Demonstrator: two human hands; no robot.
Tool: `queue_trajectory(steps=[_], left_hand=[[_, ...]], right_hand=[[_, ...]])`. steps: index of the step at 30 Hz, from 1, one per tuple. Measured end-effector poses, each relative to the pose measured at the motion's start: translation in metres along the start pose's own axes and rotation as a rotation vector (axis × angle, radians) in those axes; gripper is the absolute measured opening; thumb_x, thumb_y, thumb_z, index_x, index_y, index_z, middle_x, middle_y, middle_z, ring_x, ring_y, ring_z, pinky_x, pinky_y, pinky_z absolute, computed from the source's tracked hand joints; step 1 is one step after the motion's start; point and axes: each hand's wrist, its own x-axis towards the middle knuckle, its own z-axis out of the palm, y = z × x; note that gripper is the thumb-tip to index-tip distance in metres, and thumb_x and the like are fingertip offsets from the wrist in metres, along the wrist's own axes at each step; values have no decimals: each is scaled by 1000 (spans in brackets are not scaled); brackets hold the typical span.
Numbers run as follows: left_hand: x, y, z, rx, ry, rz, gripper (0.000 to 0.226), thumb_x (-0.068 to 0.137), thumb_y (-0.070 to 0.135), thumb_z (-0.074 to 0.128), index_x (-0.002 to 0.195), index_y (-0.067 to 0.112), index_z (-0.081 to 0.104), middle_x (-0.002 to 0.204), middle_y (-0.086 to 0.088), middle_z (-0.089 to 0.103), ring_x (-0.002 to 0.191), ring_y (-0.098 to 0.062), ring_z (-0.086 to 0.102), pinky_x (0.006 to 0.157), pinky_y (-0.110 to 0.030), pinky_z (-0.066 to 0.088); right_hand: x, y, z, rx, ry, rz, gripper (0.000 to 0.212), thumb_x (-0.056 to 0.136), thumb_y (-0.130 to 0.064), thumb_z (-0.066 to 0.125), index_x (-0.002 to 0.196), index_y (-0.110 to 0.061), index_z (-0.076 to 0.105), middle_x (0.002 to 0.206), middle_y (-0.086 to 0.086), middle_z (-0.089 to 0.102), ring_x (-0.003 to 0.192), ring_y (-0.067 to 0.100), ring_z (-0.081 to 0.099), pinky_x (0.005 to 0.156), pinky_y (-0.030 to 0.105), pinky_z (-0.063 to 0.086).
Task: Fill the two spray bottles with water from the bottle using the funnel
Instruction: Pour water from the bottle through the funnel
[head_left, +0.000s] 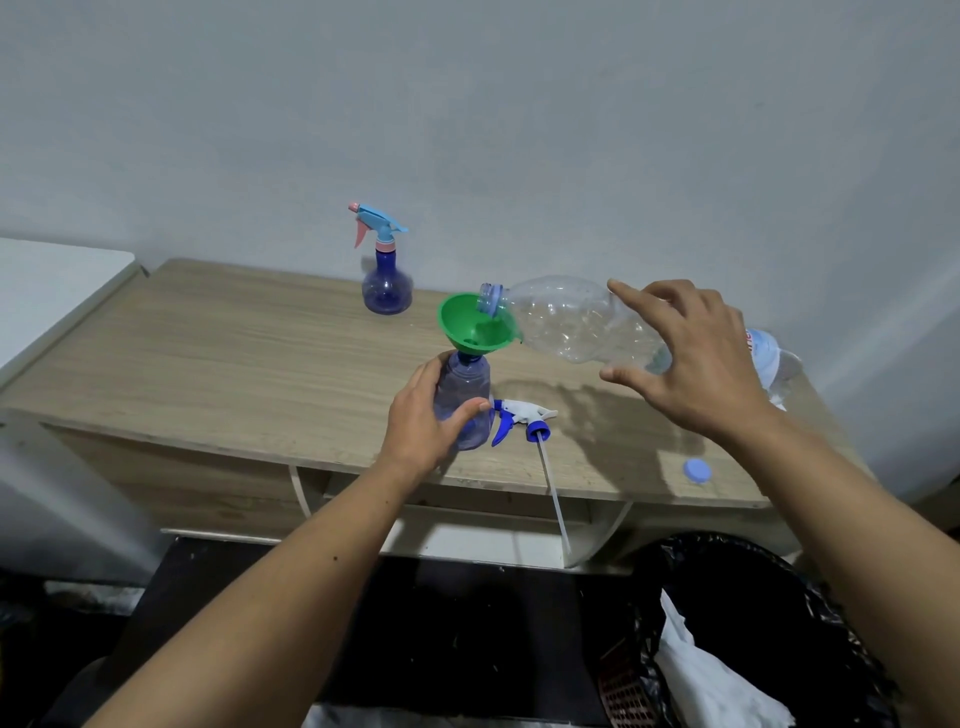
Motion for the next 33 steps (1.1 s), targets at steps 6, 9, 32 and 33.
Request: queue_trajectory(steps=[6, 9, 32, 33], left_hand=[[0, 0, 1, 10, 13, 10, 77, 86, 39, 89, 150, 13, 55, 139, -3, 68, 126, -18, 64, 109, -42, 54], [1, -3, 1, 19, 15, 25, 75, 86, 40, 89, 148, 12, 57, 135, -2, 69, 123, -20, 65, 107, -45, 54], [1, -3, 2, 19, 5, 12, 79, 86, 44, 88, 150, 14, 55, 137, -1, 67, 124, -17, 64, 107, -42, 56], [1, -3, 2, 21, 8, 15, 79, 86, 44, 88, 150, 14, 55, 137, -1, 67, 124, -17, 64, 107, -42, 55]], right_hand=[[4, -1, -9, -93, 46, -44, 84, 80, -55, 83, 155, -40, 47, 139, 0, 54, 123, 31, 49, 104, 47, 36], [7, -1, -14, -118, 76, -40, 82, 81, -53, 83, 154, -39, 48, 139, 1, 54, 124, 32, 49, 105, 47, 36], [13, -2, -21, -230, 98, -61, 82, 79, -46, 87, 152, -38, 51, 142, 5, 54, 131, 37, 47, 108, 50, 33], [14, -2, -22, -230, 98, -61, 82, 78, -46, 87, 152, -38, 51, 142, 5, 54, 131, 37, 47, 108, 50, 33]])
